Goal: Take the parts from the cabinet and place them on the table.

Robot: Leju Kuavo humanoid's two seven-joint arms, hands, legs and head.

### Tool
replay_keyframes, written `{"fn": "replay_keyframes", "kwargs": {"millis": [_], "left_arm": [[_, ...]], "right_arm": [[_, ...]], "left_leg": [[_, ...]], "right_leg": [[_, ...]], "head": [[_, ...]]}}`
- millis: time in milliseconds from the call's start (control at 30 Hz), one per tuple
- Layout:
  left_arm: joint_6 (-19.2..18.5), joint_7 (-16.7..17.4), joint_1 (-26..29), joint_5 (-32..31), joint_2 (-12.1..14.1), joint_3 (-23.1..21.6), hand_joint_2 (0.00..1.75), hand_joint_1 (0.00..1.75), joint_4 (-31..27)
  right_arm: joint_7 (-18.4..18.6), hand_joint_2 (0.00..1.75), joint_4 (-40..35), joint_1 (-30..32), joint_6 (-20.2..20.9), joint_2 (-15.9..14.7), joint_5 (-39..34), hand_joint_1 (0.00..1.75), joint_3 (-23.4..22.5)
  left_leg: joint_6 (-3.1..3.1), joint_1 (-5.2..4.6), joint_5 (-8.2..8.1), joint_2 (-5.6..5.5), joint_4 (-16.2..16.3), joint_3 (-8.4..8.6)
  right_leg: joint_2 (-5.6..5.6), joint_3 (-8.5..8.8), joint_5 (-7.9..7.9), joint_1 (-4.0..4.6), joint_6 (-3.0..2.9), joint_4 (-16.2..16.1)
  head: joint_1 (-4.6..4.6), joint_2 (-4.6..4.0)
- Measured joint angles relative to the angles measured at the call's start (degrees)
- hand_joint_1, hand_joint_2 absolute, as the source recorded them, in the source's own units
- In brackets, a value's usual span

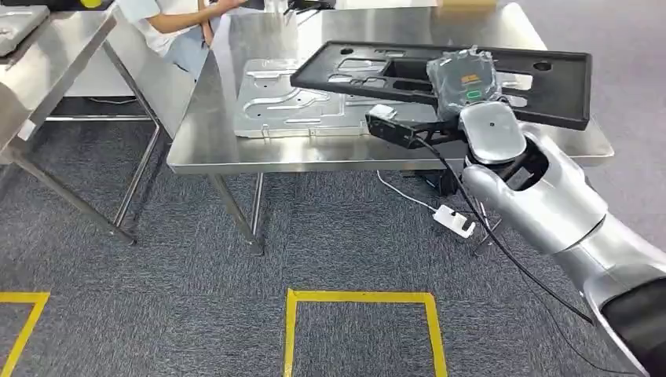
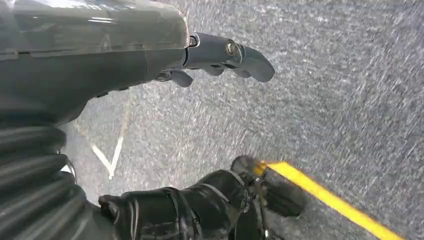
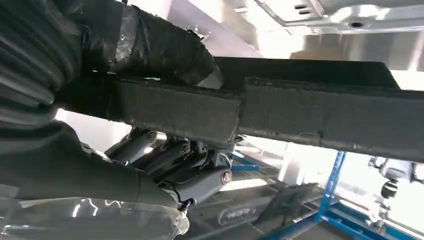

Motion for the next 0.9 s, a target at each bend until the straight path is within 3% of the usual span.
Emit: {"fn": "replay_keyframes", "kwargs": {"millis": [33, 67, 100, 167, 233, 300, 333, 367, 400, 433, 500, 533, 567, 600, 667, 700, 833, 900], "left_arm": [[-0.3, 0.1, 0.1, 0.0, 0.0, -0.1, 1.75, 0.00, 0.0], [-0.7, 0.5, 0.1, 0.0, 0.0, -0.1, 1.75, 0.00, 0.0], [-1.0, 0.8, 0.1, 0.1, 0.0, -0.2, 1.75, 0.00, 0.0], [-1.3, 1.8, 0.0, 0.2, 0.0, -0.2, 1.75, 0.00, 0.0], [-1.5, 2.7, -0.1, 0.3, 0.0, -0.2, 1.75, 0.00, 0.0], [-1.5, 3.3, -0.3, 0.5, 0.0, -0.2, 1.75, 0.00, 0.0], [-1.4, 3.5, -0.3, 0.6, 0.0, -0.2, 1.75, 0.00, 0.0], [-1.3, 3.5, -0.3, 0.7, 0.0, -0.2, 1.75, 0.00, 0.0], [-1.1, 3.6, -0.1, 0.7, -0.1, -0.2, 1.75, 0.00, 0.0], [-1.0, 3.6, -0.1, 0.8, -0.1, -0.2, 1.75, 0.00, 0.0], [-1.0, 3.3, -0.3, 0.8, -0.1, -0.2, 1.75, 0.00, 0.0], [-1.0, 3.0, -0.3, 0.8, -0.1, -0.2, 1.75, 0.00, 0.0], [-1.2, 2.8, -0.2, 0.8, -0.1, -0.2, 1.75, 0.00, 0.0], [-1.4, 2.6, -0.1, 0.8, -0.1, -0.2, 1.75, 0.00, 0.0], [-1.9, 2.4, -0.1, 0.8, -0.3, -0.2, 1.75, 0.00, 0.0], [-2.1, 2.4, -0.1, 0.8, -0.3, -0.2, 1.75, 0.00, 0.0], [-2.1, 2.4, -0.1, 0.8, -0.3, -0.2, 1.75, 0.00, 0.0], [-2.2, 2.5, -0.1, 0.8, -0.3, -0.2, 1.75, 0.00, 0.0]], "right_arm": [[-0.2, 1.75, -0.3, 0.3, 0.1, -0.2, 0.1, 1.75, 0.0], [-0.4, 1.75, -0.4, 0.8, 0.3, -0.3, 0.2, 1.75, 0.0], [-0.7, 1.75, -0.4, 1.0, 0.3, -0.3, 0.3, 1.75, 0.0], [-1.4, 1.75, -0.7, 1.1, 0.3, -0.3, 0.5, 1.75, 0.0], [-1.8, 1.75, -0.8, 0.9, 0.3, -0.3, 0.8, 1.75, 0.0], [-2.1, 1.75, -0.7, 1.1, 0.2, -0.3, 0.8, 1.75, 0.0], [-2.5, 1.75, -0.7, 1.1, 0.1, -0.3, 0.8, 1.75, 0.0], [-2.6, 1.75, -0.8, 1.1, 0.0, -0.3, 0.8, 1.75, 0.0], [-2.6, 1.75, -0.7, 1.0, -0.1, -0.4, 0.8, 1.75, 0.0], [-2.6, 1.75, -0.7, 0.8, -0.2, -0.3, 0.8, 1.75, 0.0], [-2.9, 1.75, -0.7, 0.9, -0.5, -0.4, 0.8, 1.75, 0.0], [-2.9, 1.75, -0.7, 1.3, -0.5, -0.4, 0.8, 1.75, 0.0], [-3.0, 1.75, -0.5, 1.7, -0.5, -0.5, 0.8, 1.75, 0.0], [-3.1, 1.75, -0.5, 2.0, -0.5, -0.5, 0.8, 1.75, 0.0], [-3.1, 1.75, -0.4, 2.1, -0.6, -0.5, 0.8, 1.75, 0.0], [-3.2, 1.75, -0.4, 2.1, -0.7, -0.5, 0.8, 1.75, 0.0], [-3.2, 1.75, -0.4, 2.1, -0.7, -0.5, 0.8, 1.75, 0.0], [-3.8, 1.75, -0.2, 2.5, -1.1, -0.5, 0.8, 1.75, 0.1]], "left_leg": [[-0.04, 0.09, 0.15, 0.00, 2.0, -1.38], [-0.01, 0.13, 1.74, 0.00, 1.1, -1.44], [0.16, 0.12, 4.30, 0.00, -2.4, -0.20], [1.05, -0.03, 10.16, 0.01, -12.7, 4.05], [1.71, -0.72, 9.68, 0.04, -15.7, 5.61], [1.94, -0.94, 9.37, -0.05, -16.2, 5.58], [2.11, -0.96, 9.38, -0.07, -16.4, 5.67], [2.58, -0.40, 9.83, 0.00, -17.5, 6.56], [2.70, -0.39, 9.94, 0.08, -18.1, 7.14], [3.02, -0.35, 9.83, 0.11, -18.2, 7.27], [3.50, -0.38, 9.59, 0.11, -18.1, 7.34], [3.58, -0.38, 9.45, 0.00, -18.0, 7.34], [3.54, -0.36, 9.30, -0.10, -17.9, 7.36], [3.41, -0.32, 9.06, -0.22, -17.6, 7.44], [2.93, -0.23, 8.36, -0.36, -16.8, 7.55], [2.70, -0.22, 7.97, -0.39, -16.3, 7.53], [2.63, -0.22, 7.88, -0.38, -16.2, 7.48], [1.86, -0.64, 7.36, -0.47, -15.6, 7.11]], "right_leg": [[0.11, 0.19, -0.13, 0.00, -0.05, 0.0], [0.25, 0.51, -0.33, 0.02, -0.01, 0.0], [0.34, 0.89, -0.56, 0.06, 0.06, 0.0], [0.37, 1.68, -1.02, 0.09, 0.30, -0.1], [0.37, 1.66, -1.01, 0.32, 0.74, -0.4], [0.31, 1.64, -0.84, 0.05, 1.36, -0.8], [0.26, 1.81, -0.75, 0.02, 1.73, -1.1], [0.15, 1.97, -1.07, 0.37, 2.10, -1.0], [0.08, 1.65, -1.63, 0.13, 2.17, 0.1], [0.03, 0.44, -3.13, 0.19, 2.12, 2.5], [0.04, -4.67, -7.11, 0.13, 2.38, 12.3], [0.04, -6.65, -7.79, 0.13, 2.51, 15.5], [0.02, -7.52, -7.14, 0.09, 2.62, 16.2], [-0.06, -6.86, -5.24, -0.02, 2.66, 14.0], [-0.21, -2.54, 0.12, -0.14, 2.60, 4.3], [-0.24, -1.06, 1.16, -0.19, 2.57, 1.0], [-0.22, -1.02, 0.84, -0.18, 2.52, 0.5], [0.05, -0.53, 0.08, 0.28, 1.71, 0.4]], "head": [[0.04, 0.00], [0.02, 0.00], [0.02, 0.00], [0.02, 0.00], [0.02, 0.00], [0.22, 0.00], [0.11, 0.00], [0.22, 0.02], [0.28, 0.00], [0.30, 0.00], [0.35, 0.00], [0.37, 0.00], [0.39, 0.00], [0.39, 0.00], [0.39, 0.00], [0.41, 0.00], [0.39, 0.00], [0.24, 0.00]]}}
